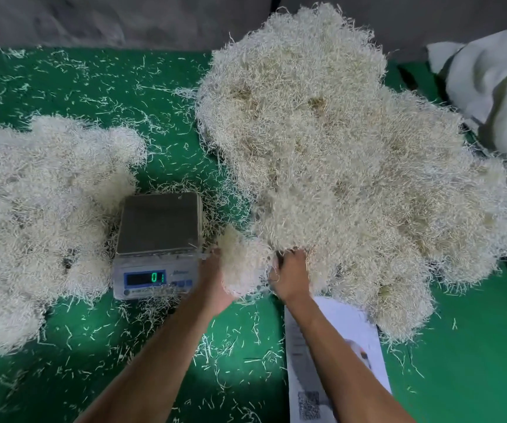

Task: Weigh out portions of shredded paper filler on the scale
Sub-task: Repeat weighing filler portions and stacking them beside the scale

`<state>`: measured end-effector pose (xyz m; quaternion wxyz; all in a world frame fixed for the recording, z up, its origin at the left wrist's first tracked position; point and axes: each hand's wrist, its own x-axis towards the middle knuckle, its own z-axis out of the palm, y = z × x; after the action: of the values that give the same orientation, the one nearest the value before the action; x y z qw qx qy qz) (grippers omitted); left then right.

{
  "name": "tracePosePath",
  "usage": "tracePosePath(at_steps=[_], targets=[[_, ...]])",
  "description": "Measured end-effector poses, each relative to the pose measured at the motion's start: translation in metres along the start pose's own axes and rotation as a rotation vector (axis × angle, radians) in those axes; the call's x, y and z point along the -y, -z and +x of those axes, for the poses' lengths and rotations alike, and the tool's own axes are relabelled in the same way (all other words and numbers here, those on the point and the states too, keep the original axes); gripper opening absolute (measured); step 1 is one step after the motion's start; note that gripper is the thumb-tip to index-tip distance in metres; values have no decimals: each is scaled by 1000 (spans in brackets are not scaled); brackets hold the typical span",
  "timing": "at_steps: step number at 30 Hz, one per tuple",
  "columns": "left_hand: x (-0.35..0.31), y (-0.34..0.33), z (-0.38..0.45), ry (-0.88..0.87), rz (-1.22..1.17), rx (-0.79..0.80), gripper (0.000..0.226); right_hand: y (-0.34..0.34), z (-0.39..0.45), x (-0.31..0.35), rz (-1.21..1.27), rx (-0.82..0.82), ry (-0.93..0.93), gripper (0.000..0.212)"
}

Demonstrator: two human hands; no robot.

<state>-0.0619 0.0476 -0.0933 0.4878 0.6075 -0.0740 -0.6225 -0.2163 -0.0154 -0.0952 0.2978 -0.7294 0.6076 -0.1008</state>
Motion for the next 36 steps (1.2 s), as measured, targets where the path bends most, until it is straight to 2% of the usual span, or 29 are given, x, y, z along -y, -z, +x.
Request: tracePosePath(at_steps=[1,2,3,4,5,6,7,8,9,10,12,14,16,18,20,21,22,23,25,27,30,31,33,36], targets=[[11,6,3,48,91,106,32,-4,-7,5,153,-76,-83,34],[19,7,0,158,81,151,52,-7,-15,12,359,-166,-168,36],[24,0,-12,162,31,242,51,-10,-23,19,614,-177,-251,36],[28,-7,-23,83,48,324,38,-14,-29,22,782,-129,-293,38],[28,-16,-28,88,-21,371,37,-16,-33,24,799,-66,-283,41],[28,-21,-29,56,-16,338,45,-14,-36,26,729,-19,-217,43],[23,-26,-31,-35,74,260,53,-12,-36,24,673,-25,-120,42],[20,-30,-33,-106,114,252,57,-6,-34,23,626,-63,-1,38],[18,-28,-33,-62,5,265,58,1,-31,20,533,-120,122,33],[12,-28,-33,-44,-38,215,50,8,-28,16,441,-169,230,29],[-1,-20,-28,-20,-118,34,36,19,-21,3,266,-197,309,30],[-15,-16,-27,-20,-205,28,52,22,-23,-10,80,-119,347,43],[-35,-15,-36,-31,-188,34,63,21,-24,-20,-67,-36,417,62],[-48,-5,-45,23,-90,-4,52,25,-22,-23,-153,-3,471,70],[-53,9,-49,-10,155,-123,38,31,-14,-21,-208,26,528,63],[-58,12,-51,-63,325,-78,39,36,-8,-18,-247,47,553,50],[-64,10,-53,-89,513,34,36,43,-2,-13,-295,59,560,34],[-70,6,-56,-96,698,133,30,49,4,-7,-333,64,561,26],[-82,-10,-57,-177,968,179,32,58,15,8,-340,39,553,39],[-95,-24,-56,-272,1000,126,34,62,24,25,-323,-34,533,58],[-111,-40,-55,-470,1028,49,35,64,29,50,-32,-68,220,83],[-114,-45,-56,-499,1034,41,35,65,31,54,55,-70,128,82],[-115,-53,-57,-520,1006,62,39,66,37,54,217,-138,21,67],[-111,-64,-62,-555,826,36,48,70,42,58,515,-236,-83,61]])
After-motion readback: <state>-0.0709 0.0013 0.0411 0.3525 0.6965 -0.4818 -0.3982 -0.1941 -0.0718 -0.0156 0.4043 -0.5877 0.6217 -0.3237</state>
